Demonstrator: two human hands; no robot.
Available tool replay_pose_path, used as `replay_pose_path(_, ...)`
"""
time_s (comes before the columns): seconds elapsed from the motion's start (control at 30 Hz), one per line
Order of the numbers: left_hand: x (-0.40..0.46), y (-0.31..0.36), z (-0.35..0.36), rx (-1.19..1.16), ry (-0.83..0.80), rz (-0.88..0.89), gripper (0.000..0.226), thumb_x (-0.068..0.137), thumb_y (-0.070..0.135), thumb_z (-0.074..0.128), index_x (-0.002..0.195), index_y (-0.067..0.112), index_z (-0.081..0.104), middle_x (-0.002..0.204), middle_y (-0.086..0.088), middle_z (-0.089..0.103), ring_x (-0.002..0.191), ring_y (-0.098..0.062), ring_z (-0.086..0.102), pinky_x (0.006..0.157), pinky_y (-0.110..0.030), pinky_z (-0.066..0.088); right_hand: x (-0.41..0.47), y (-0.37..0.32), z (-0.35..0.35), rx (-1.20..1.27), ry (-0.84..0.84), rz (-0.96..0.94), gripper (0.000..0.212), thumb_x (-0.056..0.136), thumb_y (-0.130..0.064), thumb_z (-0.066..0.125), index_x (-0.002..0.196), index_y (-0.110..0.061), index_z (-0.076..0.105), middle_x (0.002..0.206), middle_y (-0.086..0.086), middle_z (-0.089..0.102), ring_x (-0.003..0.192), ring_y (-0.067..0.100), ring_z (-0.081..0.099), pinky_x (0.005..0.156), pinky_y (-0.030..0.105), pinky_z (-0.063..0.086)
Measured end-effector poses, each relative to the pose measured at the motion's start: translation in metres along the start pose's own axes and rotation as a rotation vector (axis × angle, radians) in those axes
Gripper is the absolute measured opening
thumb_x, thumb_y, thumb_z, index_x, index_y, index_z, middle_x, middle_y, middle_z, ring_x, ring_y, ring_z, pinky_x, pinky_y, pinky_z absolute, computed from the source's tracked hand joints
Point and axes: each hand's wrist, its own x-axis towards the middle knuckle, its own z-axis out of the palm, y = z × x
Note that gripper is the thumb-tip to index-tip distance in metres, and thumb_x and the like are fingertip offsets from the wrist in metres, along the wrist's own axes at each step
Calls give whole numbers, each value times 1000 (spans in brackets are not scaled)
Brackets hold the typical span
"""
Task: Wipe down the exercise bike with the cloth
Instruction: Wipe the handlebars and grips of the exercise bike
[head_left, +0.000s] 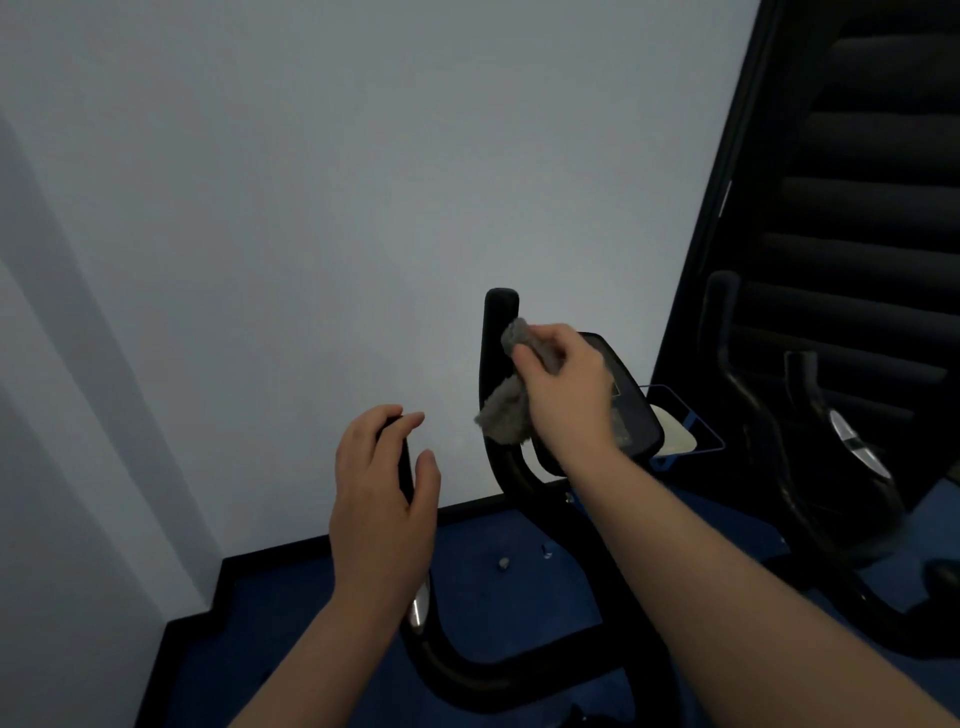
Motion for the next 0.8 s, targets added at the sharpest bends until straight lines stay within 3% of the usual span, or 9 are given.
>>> replay_pose_path(0.1, 0, 0, 0, -4, 3, -6, 31, 93, 13, 55, 124, 18, 59, 131, 11, 45, 127, -4, 36, 92, 4, 22, -25, 17, -4, -165, -112, -7, 13, 86, -18, 70, 99, -16, 70, 100, 3, 65, 93, 13, 60, 80, 23, 45)
replay_pose_path(0.23, 1, 0, 2, -1, 16, -6, 31, 93, 11, 56, 123, 18, 59, 130, 11, 45, 125, -1, 36, 91, 4, 23, -25, 23, -43, -342, -450, 66, 14, 80, -21, 76, 93, -25, 75, 88, -7, 68, 89, 11, 62, 75, 22, 45)
replay_pose_path(0.27, 1, 0, 1, -1, 14, -9, 31, 93, 12, 55, 123, 19, 59, 130, 12, 45, 125, -1, 36, 90, 5, 23, -21, 19, -48, -376, -433, -1, 15, 79, -22, 77, 94, -25, 75, 88, -7, 67, 88, 11, 61, 74, 22, 45)
replay_pose_path(0.37, 0, 1, 1, -3, 17, -14, 31, 93, 15, 54, 124, 22, 58, 131, 15, 43, 126, 1, 35, 88, 6, 25, -6, -2, -41, -252, -135, -395, 21, 83, -15, 73, 104, -17, 72, 100, -1, 59, 90, 10, 57, 80, 22, 46)
replay_pose_path(0.43, 0, 2, 0, 5, 12, -7, 31, 94, 15, 55, 124, 21, 58, 131, 15, 43, 126, 1, 35, 88, 5, 26, 6, -16, -26, -229, -36, -551, 23, 86, -13, 71, 109, -14, 70, 105, 3, 57, 89, 10, 56, 78, 21, 47)
replay_pose_path(0.53, 0, 2, -1, 23, 3, 11, 32, 94, 14, 55, 125, 18, 58, 132, 12, 44, 126, 0, 35, 87, 6, 26, 7, -15, -3, -354, -63, -576, 23, 88, -11, 68, 111, -12, 69, 109, 8, 55, 87, 21, 58, 67, 34, 51)
replay_pose_path(0.6, 0, 1, -2, 31, -2, 9, 33, 94, 15, 54, 126, 20, 57, 133, 13, 43, 127, 3, 34, 85, 6, 28, -6, -1, 2, -451, -139, -595, 18, 88, -11, 66, 106, -11, 69, 106, 9, 53, 83, 25, 57, 58, 34, 46)
replay_pose_path(0.7, -1, 1, -2, 36, -2, 10, 33, 94, 17, 54, 127, 21, 57, 134, 15, 42, 127, 7, 32, 82, 3, 30, -18, 10, -5, -549, -278, -561, 16, 91, -19, 64, 105, -15, 70, 105, 3, 52, 82, 23, 58, 60, 32, 45)
replay_pose_path(0.8, 0, 2, -2, 33, -4, 6, 33, 94, 18, 53, 127, 21, 57, 134, 15, 42, 127, 4, 33, 80, 2, 31, -4, -14, -15, -441, -162, -622, 16, 89, -18, 67, 105, -16, 70, 104, 4, 54, 77, 22, 58, 61, 36, 51)
